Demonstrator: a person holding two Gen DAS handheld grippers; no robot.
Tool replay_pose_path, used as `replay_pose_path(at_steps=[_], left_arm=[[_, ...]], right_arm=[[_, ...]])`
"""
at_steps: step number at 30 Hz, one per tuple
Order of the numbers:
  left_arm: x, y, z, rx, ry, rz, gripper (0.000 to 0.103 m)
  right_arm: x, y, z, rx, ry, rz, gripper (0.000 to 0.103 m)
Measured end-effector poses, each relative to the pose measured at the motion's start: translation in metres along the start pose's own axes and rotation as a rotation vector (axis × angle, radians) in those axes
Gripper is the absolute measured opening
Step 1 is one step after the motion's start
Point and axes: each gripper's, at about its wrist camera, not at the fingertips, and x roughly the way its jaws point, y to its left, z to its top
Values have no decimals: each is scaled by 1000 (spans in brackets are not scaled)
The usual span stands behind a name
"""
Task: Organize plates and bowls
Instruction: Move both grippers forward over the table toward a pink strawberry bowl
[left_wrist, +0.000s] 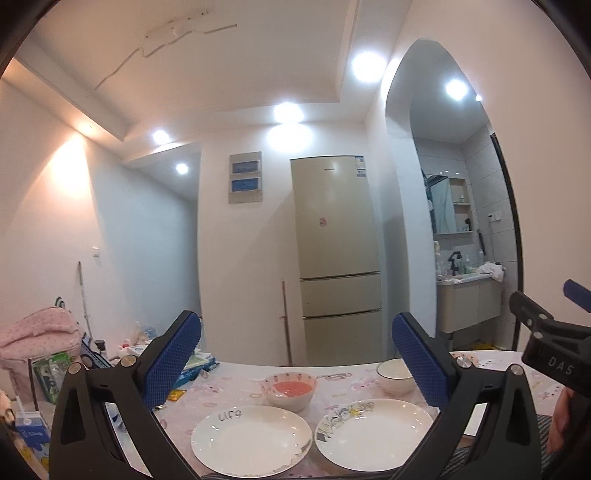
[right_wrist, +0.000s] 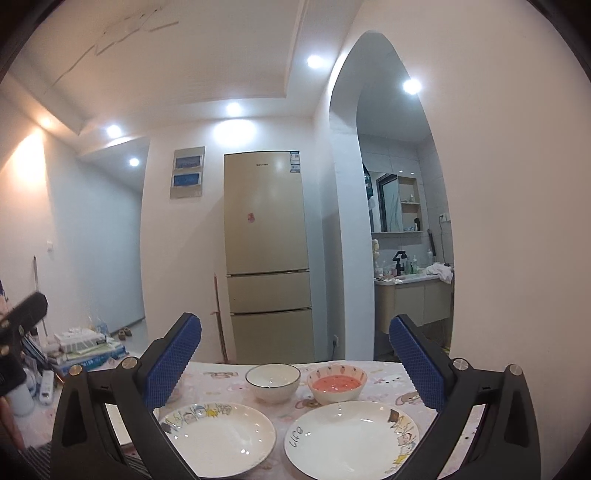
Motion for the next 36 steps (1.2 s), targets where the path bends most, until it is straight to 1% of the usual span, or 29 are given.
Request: replay_pose_path(at_steps=[3, 6, 9, 13, 19, 22, 26, 27, 28, 29, 30, 32, 33, 34, 36], left_arm=[[3, 5, 5, -28, 13, -63, 103], [7, 3, 13, -20, 9, -93, 103], [15, 0, 22, -15, 0, -76, 103], [28, 2, 31, -40, 0, -62, 103], [50, 11, 33, -70, 17, -39, 103], [62, 12, 40, -64, 26, -44, 103], [84, 8, 64, -58, 36, -44, 103], [89, 7, 69, -47, 51, -27, 103], [100, 4, 77, -25, 82, 11, 103], [109, 3, 84, -17, 98, 21, 103], [115, 3, 89, -24, 106, 16, 103], [130, 2, 98, -51, 131, 8, 103], [136, 2, 101, -71, 141, -8, 103], [143, 0, 104, -92, 150, -23, 103], [156, -7, 110, -117, 165, -37, 103]], right_arm=[[10, 5, 8, -36, 47, 52, 103], [16, 11, 16, -54, 43, 66, 103], [23, 10, 31, -30, 32, 87, 103], [40, 9, 45, 3, 45, 125, 103], [69, 15, 49, -27, 55, 113, 103], [85, 18, 61, -28, 67, 115, 103], [113, 23, 89, -1, 115, 139, 103], [120, 25, 95, 2, 127, 140, 103], [128, 26, 103, 5, 142, 140, 103], [136, 27, 111, 4, 158, 136, 103], [143, 26, 116, 6, 177, 127, 103], [163, 22, 125, 17, 247, 93, 103], [171, 18, 126, 24, 273, 97, 103], [177, 14, 126, 35, 290, 101, 103], [190, 1, 123, 72, 319, 77, 103]])
